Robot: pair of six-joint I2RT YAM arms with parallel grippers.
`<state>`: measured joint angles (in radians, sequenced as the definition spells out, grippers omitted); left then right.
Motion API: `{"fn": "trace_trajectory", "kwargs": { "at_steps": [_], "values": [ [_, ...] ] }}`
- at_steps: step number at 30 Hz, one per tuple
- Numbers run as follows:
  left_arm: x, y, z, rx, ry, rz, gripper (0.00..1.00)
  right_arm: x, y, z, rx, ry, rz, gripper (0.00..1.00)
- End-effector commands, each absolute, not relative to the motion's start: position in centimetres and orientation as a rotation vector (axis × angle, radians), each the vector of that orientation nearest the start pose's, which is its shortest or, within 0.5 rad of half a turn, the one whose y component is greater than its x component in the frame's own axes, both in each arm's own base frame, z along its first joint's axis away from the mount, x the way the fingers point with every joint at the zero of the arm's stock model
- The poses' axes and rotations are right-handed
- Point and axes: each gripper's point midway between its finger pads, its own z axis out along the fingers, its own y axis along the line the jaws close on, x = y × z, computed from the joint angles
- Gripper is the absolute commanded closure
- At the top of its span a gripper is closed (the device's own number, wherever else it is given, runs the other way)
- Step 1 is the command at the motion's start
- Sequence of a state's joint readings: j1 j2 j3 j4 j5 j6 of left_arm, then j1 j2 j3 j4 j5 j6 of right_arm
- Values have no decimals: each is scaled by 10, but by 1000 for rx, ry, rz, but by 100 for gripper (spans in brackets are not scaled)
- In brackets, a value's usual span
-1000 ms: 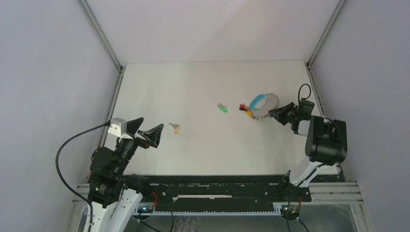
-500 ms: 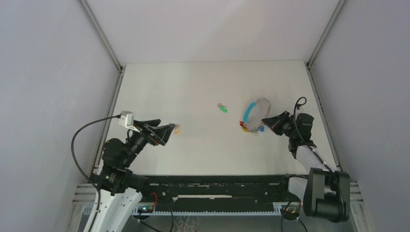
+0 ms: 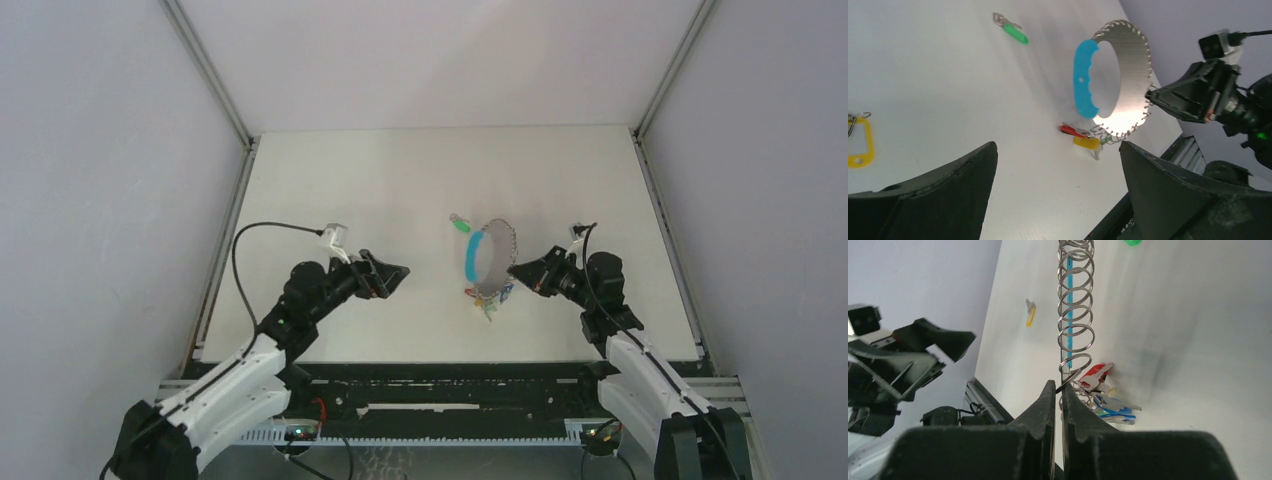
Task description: Put the keys on the keyring
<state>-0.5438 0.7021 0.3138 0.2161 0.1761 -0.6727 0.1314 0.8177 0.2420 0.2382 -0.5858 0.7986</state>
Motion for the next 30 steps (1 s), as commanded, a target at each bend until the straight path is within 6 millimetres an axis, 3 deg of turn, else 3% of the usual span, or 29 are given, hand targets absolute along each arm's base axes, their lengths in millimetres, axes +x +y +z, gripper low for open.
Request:
{"fn": "trace_trajectory", "kwargs": {
  "at_steps": [1, 5, 14, 22, 30],
  "values": [
    [249, -216, 187, -3, 1759, -1049, 4, 248, 170, 161, 118, 1887, 1189, 100],
    [261, -230, 179, 7, 1798, -1039, 5, 247, 186, 165, 63, 1893, 1184, 100],
    [272, -270, 137, 37, 1941, -1092, 11, 245, 212, 167, -17, 1887, 1181, 100],
    [268, -299, 130, 62, 1934, -1288, 19, 240, 227, 171, -41, 1871, 1234, 100],
    [267, -311, 114, 51, 1948, -1371, 24, 238, 236, 178, -56, 1845, 1290, 100]
  ]
}}
